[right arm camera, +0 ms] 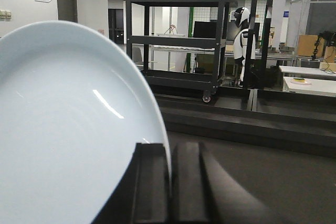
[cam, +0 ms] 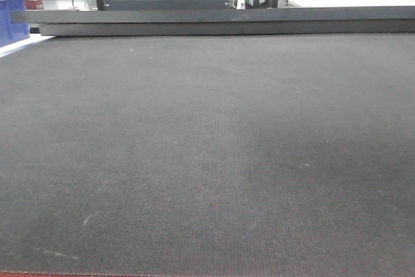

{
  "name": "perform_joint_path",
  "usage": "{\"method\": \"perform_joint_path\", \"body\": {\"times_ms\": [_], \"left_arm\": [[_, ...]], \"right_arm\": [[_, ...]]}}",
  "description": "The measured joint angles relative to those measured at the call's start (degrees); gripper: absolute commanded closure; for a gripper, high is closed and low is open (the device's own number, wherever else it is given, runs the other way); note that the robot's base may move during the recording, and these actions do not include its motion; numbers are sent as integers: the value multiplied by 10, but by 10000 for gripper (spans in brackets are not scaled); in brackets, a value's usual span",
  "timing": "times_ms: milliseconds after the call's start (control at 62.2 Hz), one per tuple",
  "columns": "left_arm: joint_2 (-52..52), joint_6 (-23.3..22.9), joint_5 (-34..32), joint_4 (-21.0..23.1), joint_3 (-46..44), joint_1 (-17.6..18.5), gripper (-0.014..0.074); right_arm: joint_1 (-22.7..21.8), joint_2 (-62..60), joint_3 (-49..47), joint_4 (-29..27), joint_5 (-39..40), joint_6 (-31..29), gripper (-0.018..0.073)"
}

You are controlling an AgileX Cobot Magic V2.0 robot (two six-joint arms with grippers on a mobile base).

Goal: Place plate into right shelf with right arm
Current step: 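Hold the plate raised in the right gripper while backing away, then drive the base toward the shelf of blue bins holding the plate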

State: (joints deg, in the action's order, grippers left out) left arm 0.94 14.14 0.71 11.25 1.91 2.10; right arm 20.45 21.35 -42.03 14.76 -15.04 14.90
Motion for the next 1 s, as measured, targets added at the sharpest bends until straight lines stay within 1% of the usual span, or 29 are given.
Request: {"method": "perform_joint_path", "body": {"times_ms": [996], "left_arm": [[0, 0, 0, 0, 0, -1, 643]], "right_arm": [[0, 0, 0, 0, 0, 0, 505]]}}
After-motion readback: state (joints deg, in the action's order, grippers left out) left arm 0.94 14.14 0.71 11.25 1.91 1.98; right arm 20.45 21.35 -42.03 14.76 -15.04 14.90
